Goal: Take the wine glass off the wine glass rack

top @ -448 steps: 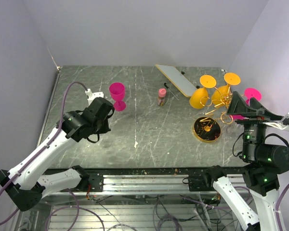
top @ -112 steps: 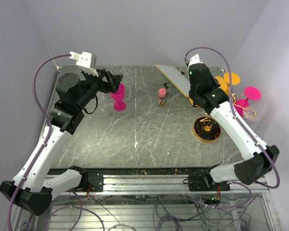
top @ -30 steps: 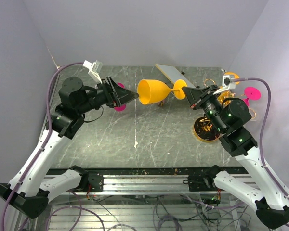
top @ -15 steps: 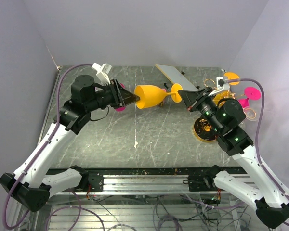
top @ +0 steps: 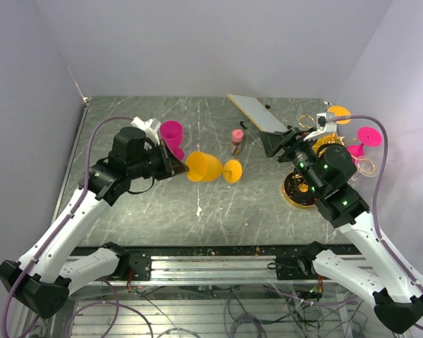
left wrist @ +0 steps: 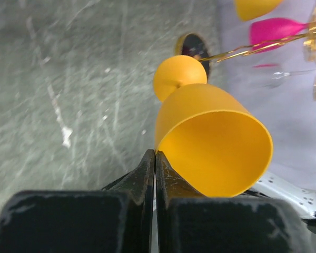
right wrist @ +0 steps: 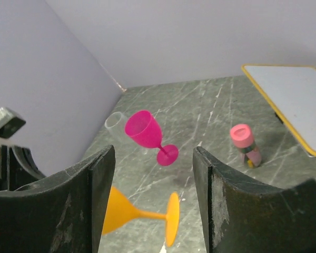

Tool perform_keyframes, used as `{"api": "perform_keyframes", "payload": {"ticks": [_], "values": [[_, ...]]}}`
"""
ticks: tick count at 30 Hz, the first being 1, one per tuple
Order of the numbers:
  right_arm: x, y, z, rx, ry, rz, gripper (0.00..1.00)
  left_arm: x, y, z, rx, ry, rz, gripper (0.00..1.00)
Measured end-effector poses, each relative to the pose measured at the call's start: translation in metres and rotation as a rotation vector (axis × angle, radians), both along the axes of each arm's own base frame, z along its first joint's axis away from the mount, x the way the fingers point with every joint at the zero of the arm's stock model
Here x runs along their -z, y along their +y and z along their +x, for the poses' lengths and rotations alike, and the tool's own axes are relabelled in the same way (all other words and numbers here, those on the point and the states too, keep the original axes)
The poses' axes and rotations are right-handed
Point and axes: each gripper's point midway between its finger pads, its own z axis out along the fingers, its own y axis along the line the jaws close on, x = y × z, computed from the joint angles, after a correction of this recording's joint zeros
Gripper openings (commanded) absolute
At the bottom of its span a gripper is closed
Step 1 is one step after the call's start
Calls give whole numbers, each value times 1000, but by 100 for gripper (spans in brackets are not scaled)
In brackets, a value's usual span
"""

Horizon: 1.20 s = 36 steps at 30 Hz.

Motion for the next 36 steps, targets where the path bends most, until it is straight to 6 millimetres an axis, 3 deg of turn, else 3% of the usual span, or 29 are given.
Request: {"api": "perform_keyframes", "payload": {"ticks": [5,11,14,18,23,30,36], "values": [[-3,-11,0,49,-25,-27,61,43,31,-15,-90,113,151,7],[-7,-16,-1,65,-42,-35,61,76,89,-24,-330,236,373,7],[-6,-16,0,68,-41,-39,61,81,114,-20,-464,311,479,7],[-5,-19,1,84,-37,-42,60,75,145,-2,-654,384,574,7],[-6,-23,-1,99,-39,-39,60,70,186,27,-863,455,562,7],[-3,-27,-3,111,-26,-50,61,90,246,60,-1082,559,529,7],[-1,-31,-5,127,-19,-59,60,116,267,91,-1130,642,506,7]]}}
